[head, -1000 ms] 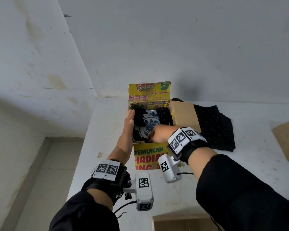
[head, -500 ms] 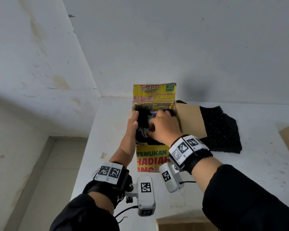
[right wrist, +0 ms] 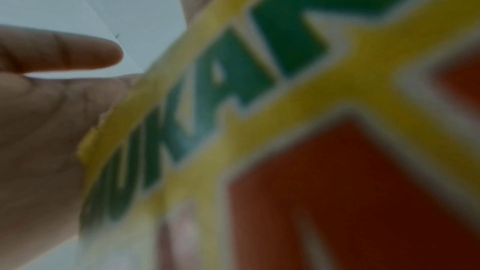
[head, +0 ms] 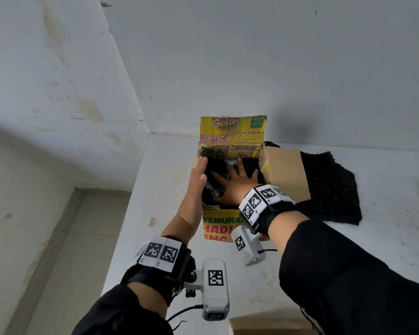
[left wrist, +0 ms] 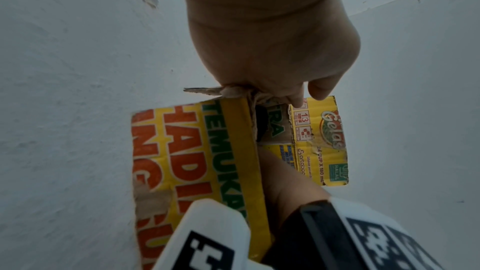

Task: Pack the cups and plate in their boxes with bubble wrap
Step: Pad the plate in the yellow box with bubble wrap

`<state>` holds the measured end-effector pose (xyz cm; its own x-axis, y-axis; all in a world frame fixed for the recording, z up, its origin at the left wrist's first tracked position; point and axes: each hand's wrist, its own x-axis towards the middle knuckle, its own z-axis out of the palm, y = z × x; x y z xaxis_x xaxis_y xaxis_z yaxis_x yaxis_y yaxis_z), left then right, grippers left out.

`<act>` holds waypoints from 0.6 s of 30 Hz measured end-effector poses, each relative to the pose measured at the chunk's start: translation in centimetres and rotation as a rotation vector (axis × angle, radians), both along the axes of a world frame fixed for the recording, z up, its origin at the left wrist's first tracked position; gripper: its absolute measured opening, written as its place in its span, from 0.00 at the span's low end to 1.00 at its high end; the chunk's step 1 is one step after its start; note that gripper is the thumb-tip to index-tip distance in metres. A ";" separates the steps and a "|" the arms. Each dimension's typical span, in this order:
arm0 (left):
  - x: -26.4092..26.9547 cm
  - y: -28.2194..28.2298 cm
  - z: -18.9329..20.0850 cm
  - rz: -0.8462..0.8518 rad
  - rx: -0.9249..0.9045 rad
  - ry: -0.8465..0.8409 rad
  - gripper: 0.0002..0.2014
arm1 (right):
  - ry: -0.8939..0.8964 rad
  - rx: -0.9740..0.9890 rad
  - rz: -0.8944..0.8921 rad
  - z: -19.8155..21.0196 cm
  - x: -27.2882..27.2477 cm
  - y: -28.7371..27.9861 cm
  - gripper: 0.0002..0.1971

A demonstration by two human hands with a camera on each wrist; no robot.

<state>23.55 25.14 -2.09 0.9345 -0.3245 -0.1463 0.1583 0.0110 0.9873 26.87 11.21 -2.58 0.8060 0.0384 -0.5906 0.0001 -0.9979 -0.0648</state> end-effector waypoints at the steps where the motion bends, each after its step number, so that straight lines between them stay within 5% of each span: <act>1: 0.0 0.0 0.0 -0.004 0.002 0.002 0.26 | 0.007 0.004 -0.005 -0.2 0.0 0.0 0.41; 7: -0.1 -0.1 0.5 -0.009 0.056 -0.014 0.33 | -0.019 0.046 0.001 0.2 -0.1 0.0 0.40; 10: 0.0 0.1 0.9 -0.023 0.135 -0.018 0.39 | -0.066 0.134 -0.011 1.8 0.0 -0.4 0.34; 13: -0.1 -0.1 2.2 -0.009 0.245 -0.019 0.35 | -0.092 0.216 -0.011 4.2 -0.4 -1.8 0.27; 18: -0.3 -1.6 4.3 0.071 0.386 -0.129 0.35 | -0.342 0.480 -0.054 8.4 -2.6 -5.8 0.14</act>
<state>23.25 23.54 2.20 0.9713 -0.2026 -0.1244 0.0448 -0.3577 0.9328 24.26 5.39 5.79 0.9560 0.1906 -0.2232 0.0507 -0.8562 -0.5141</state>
